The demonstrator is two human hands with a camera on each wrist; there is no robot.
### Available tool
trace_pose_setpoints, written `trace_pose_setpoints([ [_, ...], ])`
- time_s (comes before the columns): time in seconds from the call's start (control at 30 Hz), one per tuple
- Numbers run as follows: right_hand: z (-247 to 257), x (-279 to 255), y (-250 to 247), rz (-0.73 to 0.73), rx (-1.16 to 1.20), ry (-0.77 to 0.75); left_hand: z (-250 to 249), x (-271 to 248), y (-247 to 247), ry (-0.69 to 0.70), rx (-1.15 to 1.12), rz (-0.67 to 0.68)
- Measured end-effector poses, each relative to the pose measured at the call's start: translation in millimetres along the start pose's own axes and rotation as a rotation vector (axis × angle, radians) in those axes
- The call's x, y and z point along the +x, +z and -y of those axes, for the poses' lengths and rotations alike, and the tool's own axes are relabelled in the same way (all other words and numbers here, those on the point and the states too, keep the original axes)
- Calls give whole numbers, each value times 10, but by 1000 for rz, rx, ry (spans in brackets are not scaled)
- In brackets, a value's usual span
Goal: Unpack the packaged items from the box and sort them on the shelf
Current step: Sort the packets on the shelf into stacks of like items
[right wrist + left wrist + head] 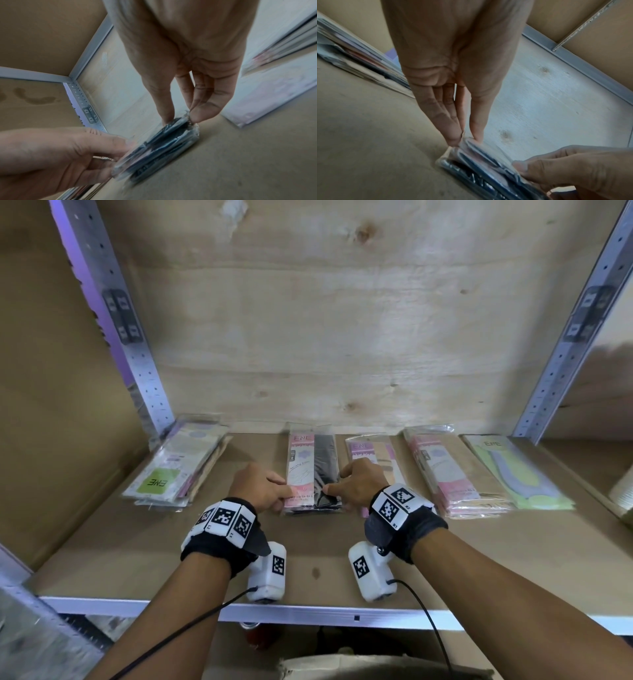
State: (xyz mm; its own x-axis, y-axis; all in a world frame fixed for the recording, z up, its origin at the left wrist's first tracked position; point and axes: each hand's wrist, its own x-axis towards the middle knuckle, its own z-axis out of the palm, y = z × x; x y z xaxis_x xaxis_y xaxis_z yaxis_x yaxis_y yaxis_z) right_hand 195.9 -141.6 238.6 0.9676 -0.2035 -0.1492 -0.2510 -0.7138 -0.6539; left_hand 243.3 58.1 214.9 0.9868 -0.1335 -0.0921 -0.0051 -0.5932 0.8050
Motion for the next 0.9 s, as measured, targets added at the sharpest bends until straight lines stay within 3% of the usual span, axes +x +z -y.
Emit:
trace_pose_setpoints([
  [0.13,10,9,-37,-92,-63,-57,-32,-38,-130,39,-34,-76],
  [0.27,183,64,-133,-224,-5,-152,-62,-47,-428,85,-110,-315],
  [0.5,737,103,139,-58,105,-279,103,-145,-1100,101,-296,-543],
  [0.6,947,126,456,66,182,-280,312,-180,-1376,12,-303,-555],
  [0.73,1246,181,913,222,280,-239,607,-276,-1610,-132,-87,-508],
  [0.9,1628,209,1318,333,460,-165,759,-327,-1708,-209,81,-363],
])
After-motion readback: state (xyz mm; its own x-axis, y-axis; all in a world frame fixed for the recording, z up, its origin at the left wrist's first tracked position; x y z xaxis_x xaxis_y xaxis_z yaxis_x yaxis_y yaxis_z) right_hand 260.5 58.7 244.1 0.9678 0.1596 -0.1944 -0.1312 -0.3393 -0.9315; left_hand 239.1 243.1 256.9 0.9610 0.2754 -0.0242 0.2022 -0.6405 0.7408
